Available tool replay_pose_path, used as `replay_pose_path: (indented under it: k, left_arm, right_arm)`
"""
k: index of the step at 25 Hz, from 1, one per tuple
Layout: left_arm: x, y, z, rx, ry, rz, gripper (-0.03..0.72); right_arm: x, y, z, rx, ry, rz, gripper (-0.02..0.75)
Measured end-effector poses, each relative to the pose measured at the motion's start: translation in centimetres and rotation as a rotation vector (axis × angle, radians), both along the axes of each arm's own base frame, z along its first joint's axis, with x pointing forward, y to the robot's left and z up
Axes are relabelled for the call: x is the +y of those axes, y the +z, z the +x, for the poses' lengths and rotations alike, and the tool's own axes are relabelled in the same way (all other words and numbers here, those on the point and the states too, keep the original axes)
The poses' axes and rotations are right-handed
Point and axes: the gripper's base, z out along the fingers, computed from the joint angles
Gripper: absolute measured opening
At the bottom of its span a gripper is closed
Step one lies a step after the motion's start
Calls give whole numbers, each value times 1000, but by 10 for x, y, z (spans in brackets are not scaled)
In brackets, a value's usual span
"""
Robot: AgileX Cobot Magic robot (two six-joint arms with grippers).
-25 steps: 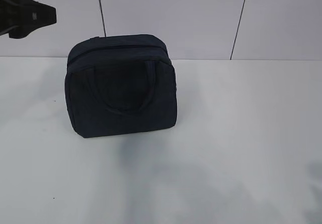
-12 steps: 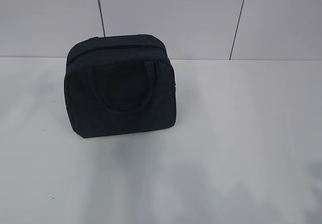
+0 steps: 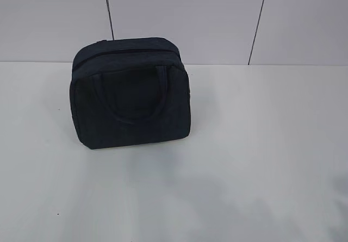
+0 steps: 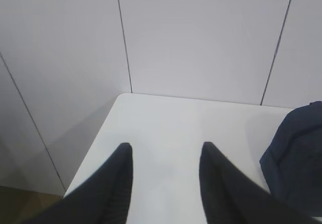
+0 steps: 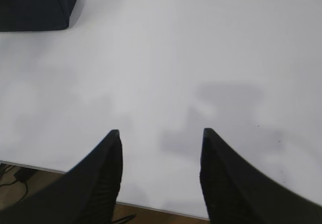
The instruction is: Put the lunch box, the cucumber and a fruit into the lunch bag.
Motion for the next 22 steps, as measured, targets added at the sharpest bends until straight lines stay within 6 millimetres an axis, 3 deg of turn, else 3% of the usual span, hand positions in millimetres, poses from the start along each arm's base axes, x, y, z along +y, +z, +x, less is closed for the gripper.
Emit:
replay_pose_path:
  k: [5, 9, 16, 22]
  left_arm:
    - [17, -13, -62, -57, 44, -65, 309]
    - [16, -43, -81, -27, 9, -131, 309]
    - [-1, -87, -64, 98, -122, -151, 309]
    - [-8, -98, -56, 122, -185, -135, 309]
  right_arm:
    - [0, 0, 0, 0, 0, 0, 403]
    - [0, 0, 0, 0, 0, 0, 403]
    - [0, 0, 0, -3, 0, 0, 402]
    - [0, 0, 0, -3, 0, 0, 402]
